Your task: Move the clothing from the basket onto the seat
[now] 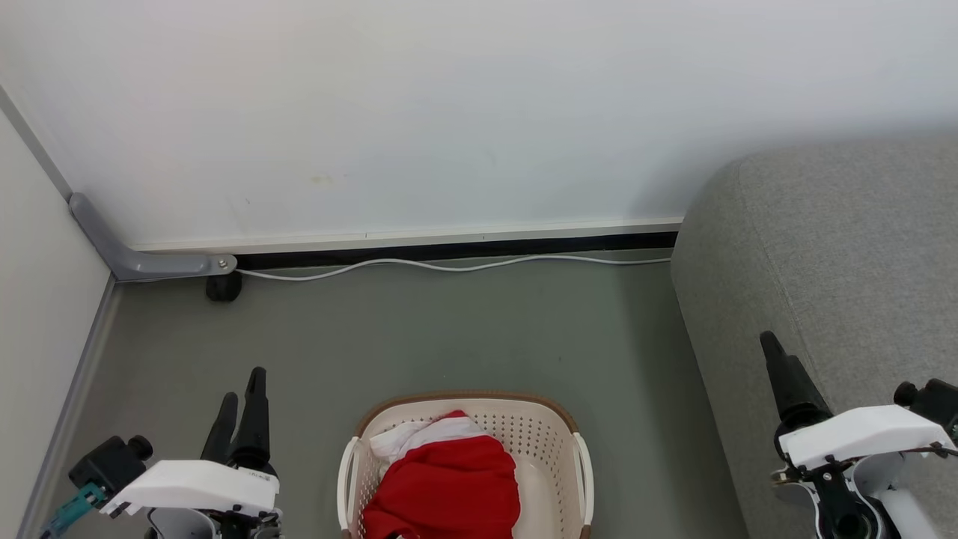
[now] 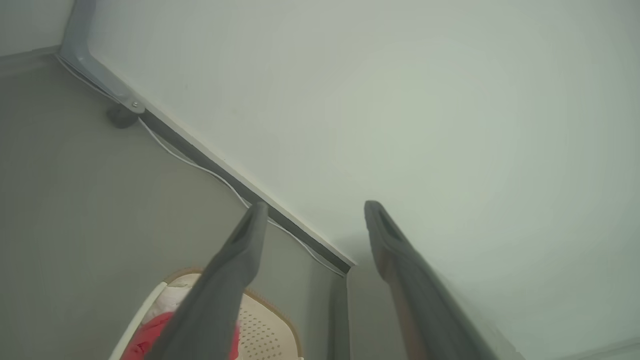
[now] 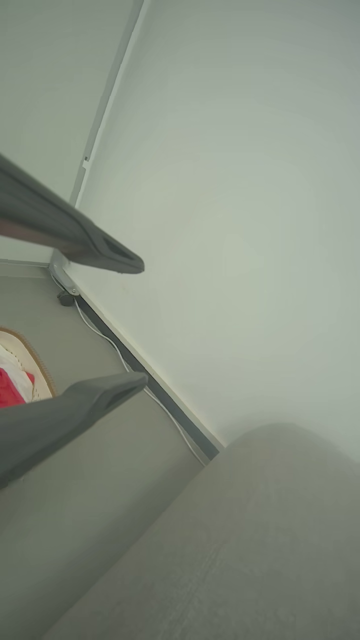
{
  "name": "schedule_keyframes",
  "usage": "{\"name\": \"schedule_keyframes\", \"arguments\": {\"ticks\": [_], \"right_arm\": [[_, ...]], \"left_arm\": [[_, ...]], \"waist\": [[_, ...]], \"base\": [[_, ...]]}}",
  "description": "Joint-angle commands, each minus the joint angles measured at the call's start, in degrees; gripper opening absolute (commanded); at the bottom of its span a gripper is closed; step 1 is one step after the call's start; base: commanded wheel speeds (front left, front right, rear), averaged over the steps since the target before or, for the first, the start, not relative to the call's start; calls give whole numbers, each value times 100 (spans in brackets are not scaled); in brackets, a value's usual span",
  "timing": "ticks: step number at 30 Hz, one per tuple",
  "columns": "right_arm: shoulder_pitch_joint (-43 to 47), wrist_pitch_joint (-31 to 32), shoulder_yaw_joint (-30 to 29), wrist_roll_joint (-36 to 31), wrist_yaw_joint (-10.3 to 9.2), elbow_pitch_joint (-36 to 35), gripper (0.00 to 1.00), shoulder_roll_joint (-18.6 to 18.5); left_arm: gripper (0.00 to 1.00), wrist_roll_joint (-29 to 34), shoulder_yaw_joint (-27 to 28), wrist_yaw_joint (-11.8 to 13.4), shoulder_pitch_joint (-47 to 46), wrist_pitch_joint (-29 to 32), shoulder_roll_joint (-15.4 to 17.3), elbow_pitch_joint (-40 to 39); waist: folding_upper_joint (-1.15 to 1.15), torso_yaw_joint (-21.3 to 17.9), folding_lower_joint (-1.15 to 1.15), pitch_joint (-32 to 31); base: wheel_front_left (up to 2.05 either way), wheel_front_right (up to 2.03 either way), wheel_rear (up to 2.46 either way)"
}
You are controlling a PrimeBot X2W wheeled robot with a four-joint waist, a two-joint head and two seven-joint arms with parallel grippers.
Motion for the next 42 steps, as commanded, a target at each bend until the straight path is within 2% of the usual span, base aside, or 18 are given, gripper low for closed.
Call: {"name": "schedule_keyframes", "arguments": {"ticks": [1,21,42], "right_arm": [[-337,-113,93,-285,22,-75,100,-127],[-701,-432,514,-1655,23,407,100,-263],[-1130,-802,974,-2918,25,842,100,-487]], "left_arm": [[100,338,122,-25,-381,-71,92,-83],[100,2212,157,0,-617,-390,97,186],[100,3804,258,32,-901,-759,102,481]], "waist": [[0,-5,0,-7],[0,-30,0,-25],[0,-84,0,-19]], "base": [[0,0,0],[0,0,0],[0,0,0]]}}
